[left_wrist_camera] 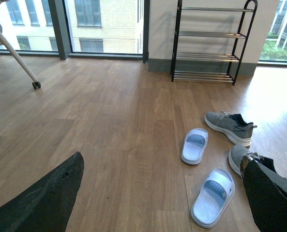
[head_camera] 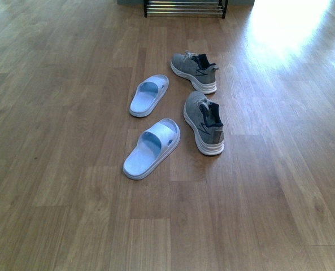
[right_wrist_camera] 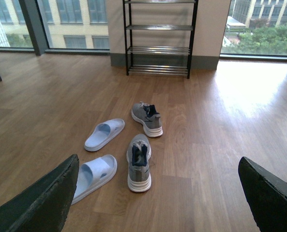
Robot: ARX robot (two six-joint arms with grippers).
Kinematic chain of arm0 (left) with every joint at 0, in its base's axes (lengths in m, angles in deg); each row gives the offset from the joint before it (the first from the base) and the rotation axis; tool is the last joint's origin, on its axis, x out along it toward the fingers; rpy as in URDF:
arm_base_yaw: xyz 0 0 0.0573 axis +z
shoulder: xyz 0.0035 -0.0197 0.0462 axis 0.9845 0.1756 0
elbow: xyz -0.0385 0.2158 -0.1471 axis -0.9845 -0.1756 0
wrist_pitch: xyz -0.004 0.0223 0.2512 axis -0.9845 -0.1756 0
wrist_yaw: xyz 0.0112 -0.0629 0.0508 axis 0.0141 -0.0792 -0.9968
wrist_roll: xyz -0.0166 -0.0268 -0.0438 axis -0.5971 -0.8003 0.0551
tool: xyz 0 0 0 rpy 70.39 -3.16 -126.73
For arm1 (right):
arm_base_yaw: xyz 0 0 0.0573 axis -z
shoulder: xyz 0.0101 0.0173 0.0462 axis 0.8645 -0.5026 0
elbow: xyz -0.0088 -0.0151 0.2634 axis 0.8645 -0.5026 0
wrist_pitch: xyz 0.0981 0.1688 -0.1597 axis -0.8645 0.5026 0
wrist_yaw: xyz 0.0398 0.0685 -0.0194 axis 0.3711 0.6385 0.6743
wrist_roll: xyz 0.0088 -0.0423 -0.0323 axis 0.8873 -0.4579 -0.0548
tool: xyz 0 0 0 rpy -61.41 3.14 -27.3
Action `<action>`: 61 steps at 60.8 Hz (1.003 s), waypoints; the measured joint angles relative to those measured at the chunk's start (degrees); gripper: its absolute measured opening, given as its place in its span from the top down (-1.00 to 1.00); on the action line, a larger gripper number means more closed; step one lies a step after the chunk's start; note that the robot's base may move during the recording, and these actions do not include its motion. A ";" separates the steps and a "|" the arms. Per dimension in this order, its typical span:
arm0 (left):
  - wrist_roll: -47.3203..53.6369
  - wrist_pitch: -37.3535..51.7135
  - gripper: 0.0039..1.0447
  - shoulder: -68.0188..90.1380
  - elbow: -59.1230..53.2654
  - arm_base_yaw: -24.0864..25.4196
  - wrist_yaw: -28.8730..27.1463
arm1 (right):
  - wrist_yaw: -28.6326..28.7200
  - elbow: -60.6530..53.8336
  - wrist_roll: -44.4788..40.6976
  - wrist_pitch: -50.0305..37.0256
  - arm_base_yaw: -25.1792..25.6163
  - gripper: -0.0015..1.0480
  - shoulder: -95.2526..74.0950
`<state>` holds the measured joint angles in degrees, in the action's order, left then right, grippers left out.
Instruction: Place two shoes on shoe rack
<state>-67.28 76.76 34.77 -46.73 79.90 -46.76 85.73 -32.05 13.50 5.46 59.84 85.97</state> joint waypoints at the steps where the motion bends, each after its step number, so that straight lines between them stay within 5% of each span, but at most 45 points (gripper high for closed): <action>1: 0.00 -0.02 -0.83 0.00 0.00 -0.02 0.00 | 0.00 0.00 0.00 0.00 0.00 -0.82 0.00; 61: 0.00 0.00 -0.83 0.00 0.00 -0.02 0.00 | 0.00 0.00 -0.02 0.00 0.00 -0.82 0.00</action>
<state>-67.28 76.76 34.77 -46.73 79.88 -46.76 85.73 -32.05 13.48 5.46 59.84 85.97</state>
